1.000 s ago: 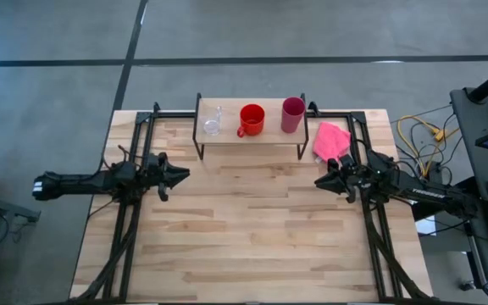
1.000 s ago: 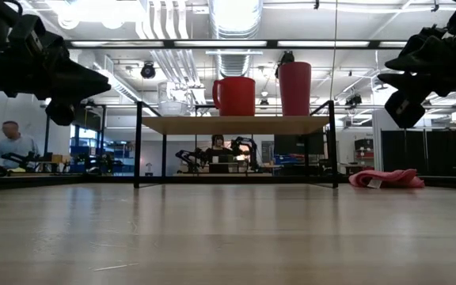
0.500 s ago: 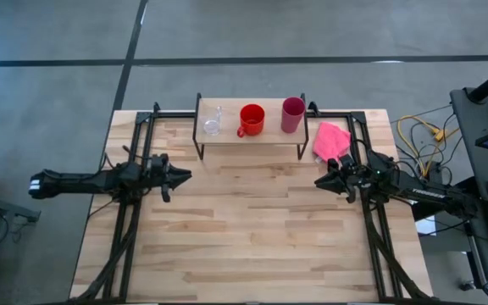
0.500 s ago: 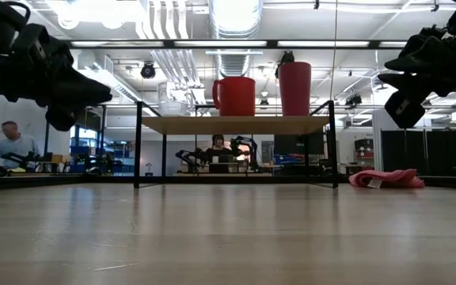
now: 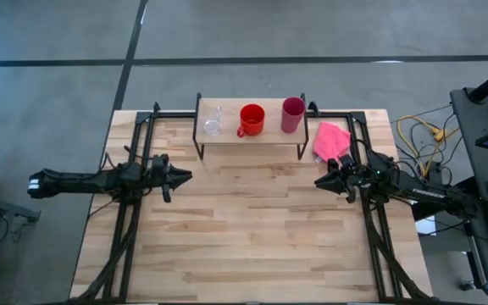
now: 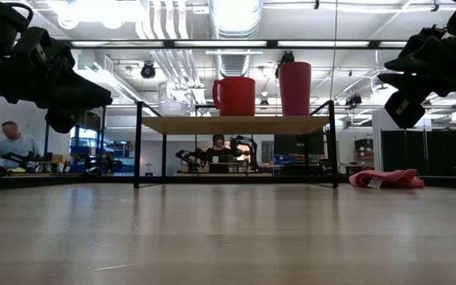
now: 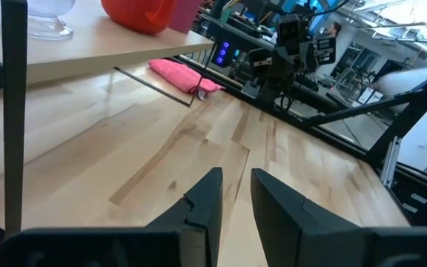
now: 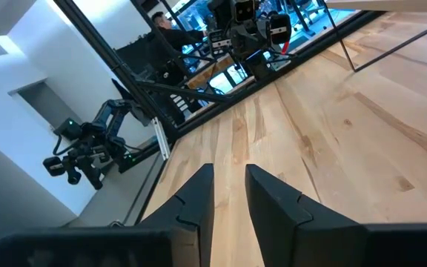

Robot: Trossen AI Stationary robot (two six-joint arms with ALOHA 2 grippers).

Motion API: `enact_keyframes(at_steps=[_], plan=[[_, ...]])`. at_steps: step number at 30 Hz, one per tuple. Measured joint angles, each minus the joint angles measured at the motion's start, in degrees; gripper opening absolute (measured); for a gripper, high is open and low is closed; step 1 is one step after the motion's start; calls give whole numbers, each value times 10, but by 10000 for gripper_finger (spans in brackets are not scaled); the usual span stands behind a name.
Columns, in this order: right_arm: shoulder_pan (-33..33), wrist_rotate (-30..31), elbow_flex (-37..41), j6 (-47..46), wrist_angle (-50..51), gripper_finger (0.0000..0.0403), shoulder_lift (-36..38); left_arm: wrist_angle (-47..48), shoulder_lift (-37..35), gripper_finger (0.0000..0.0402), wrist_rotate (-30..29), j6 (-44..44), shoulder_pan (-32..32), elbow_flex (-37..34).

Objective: Stack small to large cups/mugs on shelf
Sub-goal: Return to Home Position

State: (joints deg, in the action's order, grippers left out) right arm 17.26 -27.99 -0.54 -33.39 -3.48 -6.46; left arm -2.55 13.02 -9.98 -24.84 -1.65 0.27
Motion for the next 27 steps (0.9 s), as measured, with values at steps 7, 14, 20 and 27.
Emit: enact_keyframes(at_steps=[7, 14, 20, 27], plan=[[0, 0, 0, 0, 0, 82, 0, 0, 0, 58, 0, 0, 0, 0], [0, 0, 0, 0, 0, 74, 0, 0, 1, 58, 0, 0, 0, 0], [0, 0, 0, 0, 0, 76, 0, 0, 1, 58, 0, 0, 0, 0], [0, 0, 0, 0, 0, 82, 0, 0, 1, 58, 0, 0, 0, 0]])
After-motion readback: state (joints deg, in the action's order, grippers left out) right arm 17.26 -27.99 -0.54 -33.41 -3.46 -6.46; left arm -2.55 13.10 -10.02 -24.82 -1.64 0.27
